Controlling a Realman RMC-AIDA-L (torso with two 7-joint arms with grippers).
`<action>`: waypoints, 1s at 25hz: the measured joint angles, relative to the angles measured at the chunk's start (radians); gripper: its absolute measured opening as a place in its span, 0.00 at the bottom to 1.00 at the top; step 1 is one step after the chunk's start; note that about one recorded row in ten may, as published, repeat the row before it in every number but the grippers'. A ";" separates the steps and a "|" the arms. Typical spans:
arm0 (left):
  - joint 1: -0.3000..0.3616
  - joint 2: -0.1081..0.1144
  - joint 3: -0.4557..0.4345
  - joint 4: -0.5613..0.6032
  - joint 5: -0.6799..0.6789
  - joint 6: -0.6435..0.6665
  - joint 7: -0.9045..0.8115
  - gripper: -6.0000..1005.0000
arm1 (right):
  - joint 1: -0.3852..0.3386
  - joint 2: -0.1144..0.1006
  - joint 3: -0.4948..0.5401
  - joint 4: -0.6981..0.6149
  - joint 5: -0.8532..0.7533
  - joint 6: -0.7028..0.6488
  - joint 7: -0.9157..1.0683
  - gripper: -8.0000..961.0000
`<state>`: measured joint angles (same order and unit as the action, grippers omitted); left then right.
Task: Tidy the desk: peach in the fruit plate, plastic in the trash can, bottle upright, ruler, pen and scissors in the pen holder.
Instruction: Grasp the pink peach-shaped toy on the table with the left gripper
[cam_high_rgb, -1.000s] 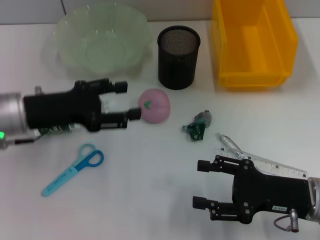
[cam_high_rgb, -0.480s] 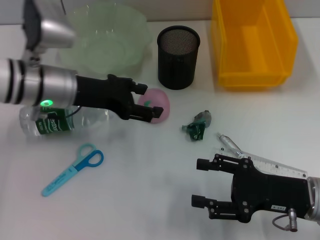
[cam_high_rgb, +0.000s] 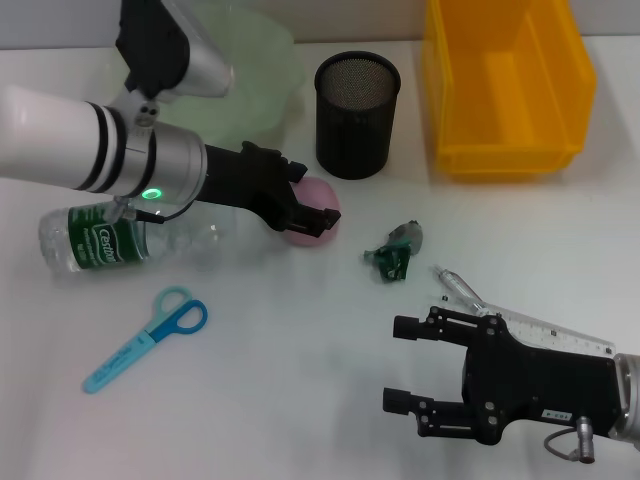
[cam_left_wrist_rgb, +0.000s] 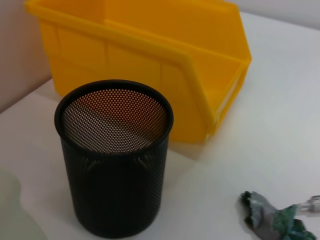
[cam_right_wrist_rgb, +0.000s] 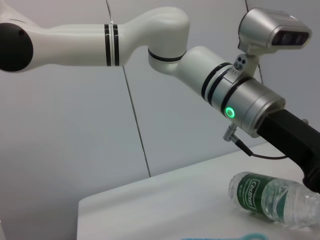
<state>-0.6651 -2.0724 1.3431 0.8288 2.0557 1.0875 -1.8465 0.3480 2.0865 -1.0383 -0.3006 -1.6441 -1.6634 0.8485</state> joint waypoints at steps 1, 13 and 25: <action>0.000 0.000 0.000 0.000 0.000 0.000 0.000 0.73 | 0.001 0.000 0.000 0.000 0.000 0.000 0.000 0.80; -0.016 -0.005 0.118 -0.036 0.003 -0.154 -0.013 0.72 | 0.003 0.000 0.000 0.002 0.010 0.001 0.000 0.80; -0.016 -0.006 0.170 -0.045 0.027 -0.215 -0.050 0.70 | 0.005 0.000 0.000 0.002 0.021 0.001 0.000 0.80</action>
<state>-0.6814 -2.0786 1.5133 0.7841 2.0831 0.8729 -1.8967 0.3532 2.0862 -1.0385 -0.2989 -1.6229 -1.6627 0.8482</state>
